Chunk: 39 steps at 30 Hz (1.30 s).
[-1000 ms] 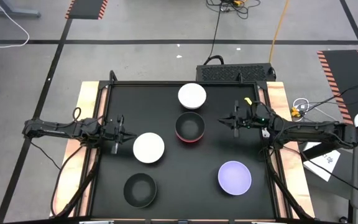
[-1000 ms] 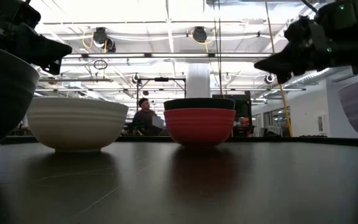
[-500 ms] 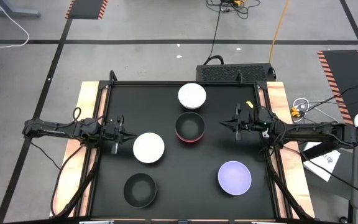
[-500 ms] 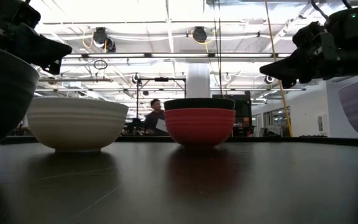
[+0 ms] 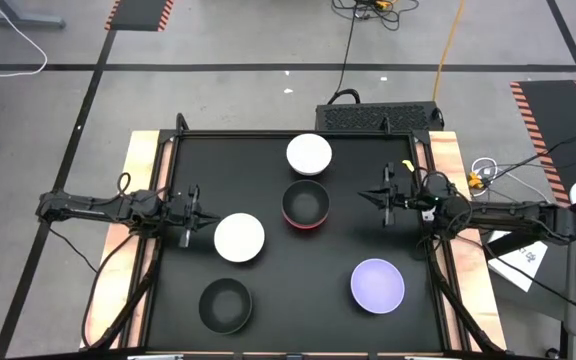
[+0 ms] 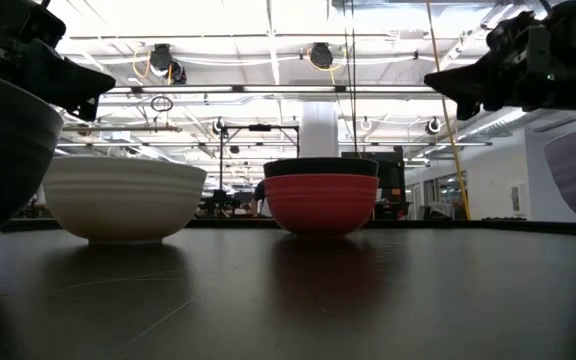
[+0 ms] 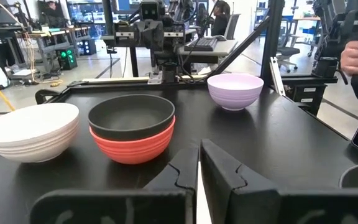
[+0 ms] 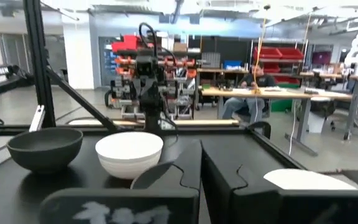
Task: Nest bowls inside each other
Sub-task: Stack the bottom white bowl on top of the black bowl
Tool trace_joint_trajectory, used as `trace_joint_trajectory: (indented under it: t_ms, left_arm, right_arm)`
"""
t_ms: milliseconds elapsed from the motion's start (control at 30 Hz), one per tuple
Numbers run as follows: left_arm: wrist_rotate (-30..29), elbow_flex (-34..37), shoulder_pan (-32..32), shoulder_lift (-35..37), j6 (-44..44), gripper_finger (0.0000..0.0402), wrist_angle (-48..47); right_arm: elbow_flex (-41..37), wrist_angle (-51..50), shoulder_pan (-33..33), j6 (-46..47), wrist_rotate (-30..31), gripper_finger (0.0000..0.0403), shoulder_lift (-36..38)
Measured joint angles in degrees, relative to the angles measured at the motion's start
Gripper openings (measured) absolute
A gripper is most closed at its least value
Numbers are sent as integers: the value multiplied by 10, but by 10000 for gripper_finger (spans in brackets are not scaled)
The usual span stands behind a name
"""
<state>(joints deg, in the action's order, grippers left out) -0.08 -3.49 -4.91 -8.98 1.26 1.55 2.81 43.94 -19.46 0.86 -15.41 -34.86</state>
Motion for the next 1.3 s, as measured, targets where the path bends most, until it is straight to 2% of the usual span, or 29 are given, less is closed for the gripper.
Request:
trace_joint_trajectory:
  t_ms: [233,533,833,1100,1300]
  left_arm:
    - [0,0,0,0,0,21,-1]
    - [0,0,0,0,0,21,-1]
    - [-4,0,0,0,0,21,-1]
    - [-64,0,0,0,-19,21,48]
    - [-76,-49,0,-13,-27,21,-14]
  right_arm:
    - [-1,-1,1,19,-35,0,65]
    - [-1,-54,2,65,-149,0,140]
    - [-1,-148,60,40,-127,0,209]
    - [-1,-254,76,1,-96,0,251]
    - [-2,-267,76,13,-95,0,251]
